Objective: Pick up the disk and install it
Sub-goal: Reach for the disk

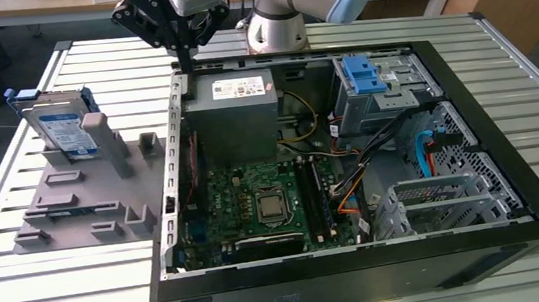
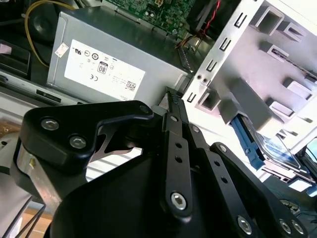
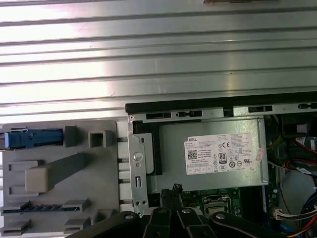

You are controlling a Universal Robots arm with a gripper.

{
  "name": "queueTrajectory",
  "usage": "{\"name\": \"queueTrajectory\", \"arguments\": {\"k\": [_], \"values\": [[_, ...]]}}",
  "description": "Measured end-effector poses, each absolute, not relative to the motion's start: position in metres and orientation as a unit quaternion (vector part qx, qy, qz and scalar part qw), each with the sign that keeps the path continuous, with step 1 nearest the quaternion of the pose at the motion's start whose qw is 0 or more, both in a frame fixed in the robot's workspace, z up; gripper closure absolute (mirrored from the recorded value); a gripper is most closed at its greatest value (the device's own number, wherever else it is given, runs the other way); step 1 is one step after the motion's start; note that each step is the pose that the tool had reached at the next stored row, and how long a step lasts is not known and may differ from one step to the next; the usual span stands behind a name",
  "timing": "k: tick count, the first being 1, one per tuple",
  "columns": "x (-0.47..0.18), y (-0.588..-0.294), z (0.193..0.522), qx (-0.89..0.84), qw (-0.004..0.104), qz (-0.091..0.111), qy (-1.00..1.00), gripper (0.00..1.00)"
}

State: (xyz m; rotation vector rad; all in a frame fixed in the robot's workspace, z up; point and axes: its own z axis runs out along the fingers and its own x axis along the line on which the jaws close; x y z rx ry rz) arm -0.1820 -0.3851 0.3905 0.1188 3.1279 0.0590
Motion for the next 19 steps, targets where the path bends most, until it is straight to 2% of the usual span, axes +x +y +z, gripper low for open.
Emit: {"name": "queueTrajectory", "arguments": {"k": [19], "values": [[-0.195,-0.379,0.39,0.038,0.004,0.019,0.999,0.89]]}}
